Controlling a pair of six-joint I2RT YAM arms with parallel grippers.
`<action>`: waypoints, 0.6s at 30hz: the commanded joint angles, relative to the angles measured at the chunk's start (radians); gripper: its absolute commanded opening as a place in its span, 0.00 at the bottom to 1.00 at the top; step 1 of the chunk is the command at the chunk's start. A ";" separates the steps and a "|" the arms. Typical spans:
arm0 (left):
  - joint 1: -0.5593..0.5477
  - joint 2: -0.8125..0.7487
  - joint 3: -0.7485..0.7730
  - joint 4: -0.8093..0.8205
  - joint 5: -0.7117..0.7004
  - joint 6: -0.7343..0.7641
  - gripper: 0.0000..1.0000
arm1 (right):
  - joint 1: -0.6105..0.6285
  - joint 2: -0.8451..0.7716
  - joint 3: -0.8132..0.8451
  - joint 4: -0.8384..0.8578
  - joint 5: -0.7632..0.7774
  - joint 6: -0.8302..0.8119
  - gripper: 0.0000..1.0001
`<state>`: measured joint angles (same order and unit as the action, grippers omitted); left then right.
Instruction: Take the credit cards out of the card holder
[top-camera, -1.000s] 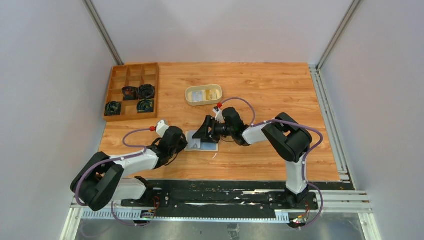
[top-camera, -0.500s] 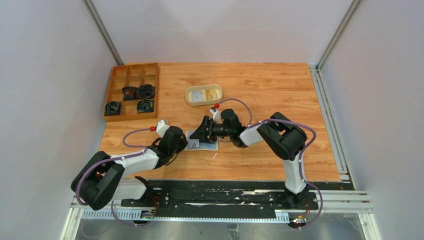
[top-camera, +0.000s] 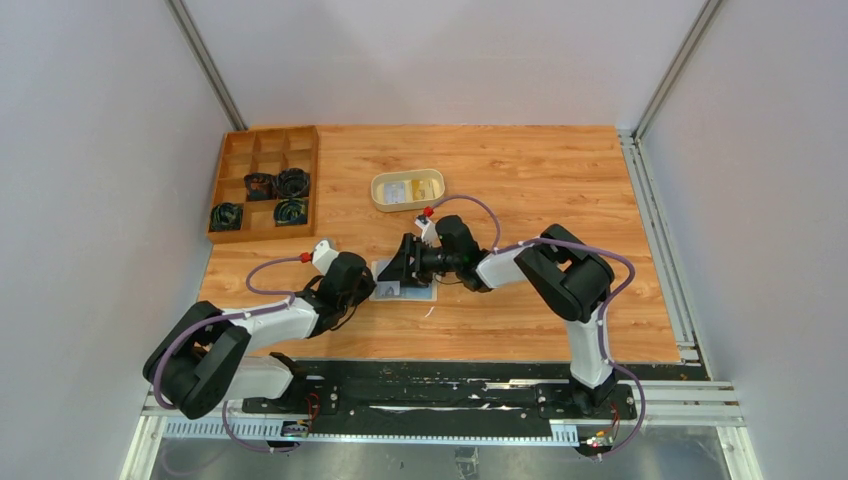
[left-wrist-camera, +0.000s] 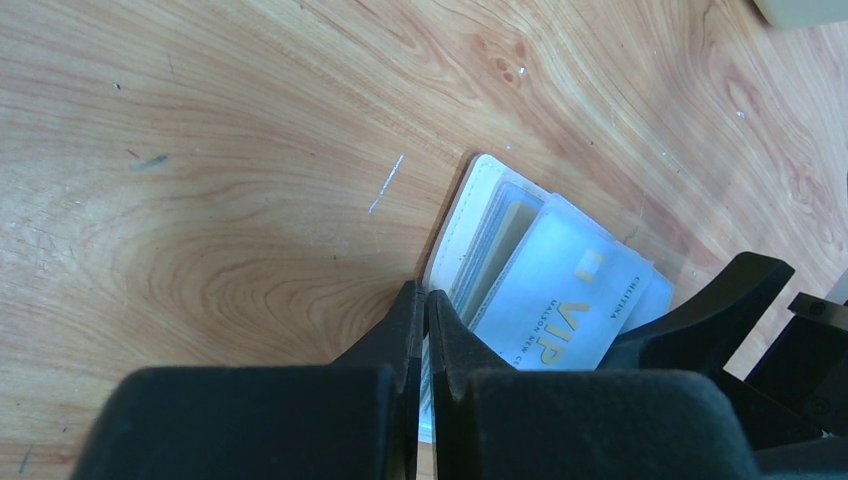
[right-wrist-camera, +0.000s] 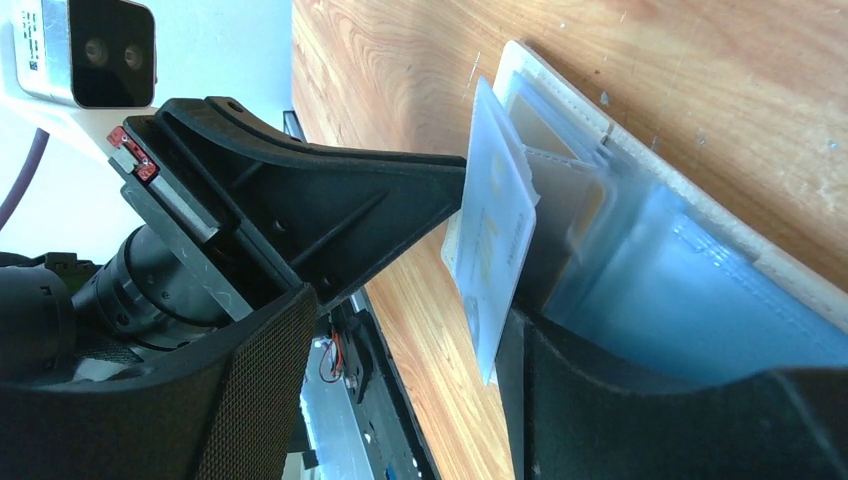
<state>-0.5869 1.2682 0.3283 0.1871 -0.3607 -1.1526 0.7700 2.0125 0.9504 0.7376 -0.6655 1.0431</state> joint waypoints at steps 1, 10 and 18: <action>-0.011 0.039 -0.032 -0.121 -0.025 0.016 0.00 | -0.016 -0.053 -0.029 -0.033 -0.020 -0.038 0.67; -0.011 0.048 -0.029 -0.120 -0.026 0.018 0.00 | -0.069 -0.096 -0.082 -0.034 -0.017 -0.053 0.64; -0.011 0.059 -0.029 -0.120 -0.025 0.019 0.00 | -0.089 -0.106 -0.114 -0.052 -0.014 -0.073 0.55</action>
<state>-0.5869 1.2831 0.3286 0.2085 -0.3626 -1.1530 0.7002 1.9339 0.8700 0.7101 -0.6727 0.9974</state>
